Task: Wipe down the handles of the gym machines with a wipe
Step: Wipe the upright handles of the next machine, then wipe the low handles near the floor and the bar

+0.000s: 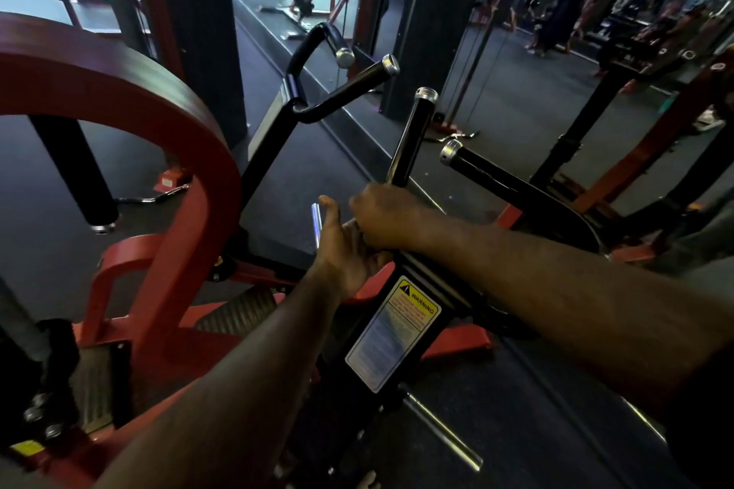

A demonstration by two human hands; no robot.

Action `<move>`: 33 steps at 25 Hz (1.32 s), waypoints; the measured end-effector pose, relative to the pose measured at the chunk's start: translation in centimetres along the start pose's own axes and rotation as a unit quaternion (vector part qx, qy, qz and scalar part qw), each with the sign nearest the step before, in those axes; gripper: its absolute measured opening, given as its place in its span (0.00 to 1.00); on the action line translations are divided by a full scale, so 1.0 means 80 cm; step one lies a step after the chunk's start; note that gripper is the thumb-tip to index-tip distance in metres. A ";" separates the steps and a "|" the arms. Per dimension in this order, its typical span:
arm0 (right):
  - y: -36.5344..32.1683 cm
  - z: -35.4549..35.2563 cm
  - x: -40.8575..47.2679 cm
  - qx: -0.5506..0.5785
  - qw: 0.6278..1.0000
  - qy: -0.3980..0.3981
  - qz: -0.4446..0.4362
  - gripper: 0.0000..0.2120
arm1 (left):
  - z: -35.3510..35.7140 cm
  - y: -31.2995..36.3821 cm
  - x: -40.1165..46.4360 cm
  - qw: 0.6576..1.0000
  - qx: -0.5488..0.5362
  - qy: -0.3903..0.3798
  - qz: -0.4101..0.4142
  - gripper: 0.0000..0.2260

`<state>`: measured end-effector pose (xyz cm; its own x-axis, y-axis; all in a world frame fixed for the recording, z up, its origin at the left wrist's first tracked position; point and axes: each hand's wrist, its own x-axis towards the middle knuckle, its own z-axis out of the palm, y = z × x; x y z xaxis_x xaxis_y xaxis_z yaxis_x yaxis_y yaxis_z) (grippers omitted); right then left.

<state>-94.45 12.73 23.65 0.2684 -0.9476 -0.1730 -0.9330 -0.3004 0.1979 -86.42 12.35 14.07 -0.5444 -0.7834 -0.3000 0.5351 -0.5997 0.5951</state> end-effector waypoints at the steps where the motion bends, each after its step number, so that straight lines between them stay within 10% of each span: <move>1: -0.010 0.012 -0.008 -0.014 1.000 -0.014 -0.012 0.10 | -0.001 -0.002 -0.005 1.000 0.002 -0.001 0.002 0.41; 5: -0.026 0.033 -0.031 0.012 1.000 -0.020 0.004 0.07 | -0.020 -0.018 -0.026 0.999 0.033 0.012 -0.004 0.31; 8: -0.015 0.030 -0.026 0.240 0.966 0.061 0.080 0.03 | -0.026 -0.013 -0.041 0.999 0.027 0.025 0.018 0.24; 13: -0.040 0.048 -0.017 0.704 0.671 0.189 0.141 0.04 | -0.025 0.027 -0.077 0.980 0.093 0.088 0.149 0.12; 16: -0.064 0.049 -0.018 0.768 0.599 0.196 0.115 0.06 | -0.026 0.049 -0.109 0.943 0.169 0.167 0.235 0.09; 27: -0.176 0.012 -0.087 0.847 0.523 0.007 -0.095 0.08 | 0.004 0.007 -0.286 0.802 0.030 0.402 0.442 0.09; 33: -0.260 -0.005 -0.161 0.793 0.562 -0.083 -0.220 0.06 | 0.014 -0.046 -0.415 0.688 0.053 0.505 0.518 0.09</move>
<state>-78.36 31.13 22.17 0.6534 -0.7568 0.0171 0.1396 0.0983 -0.9853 -71.07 40.74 22.65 0.8499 -0.5268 -0.0071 0.2186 0.3404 0.9145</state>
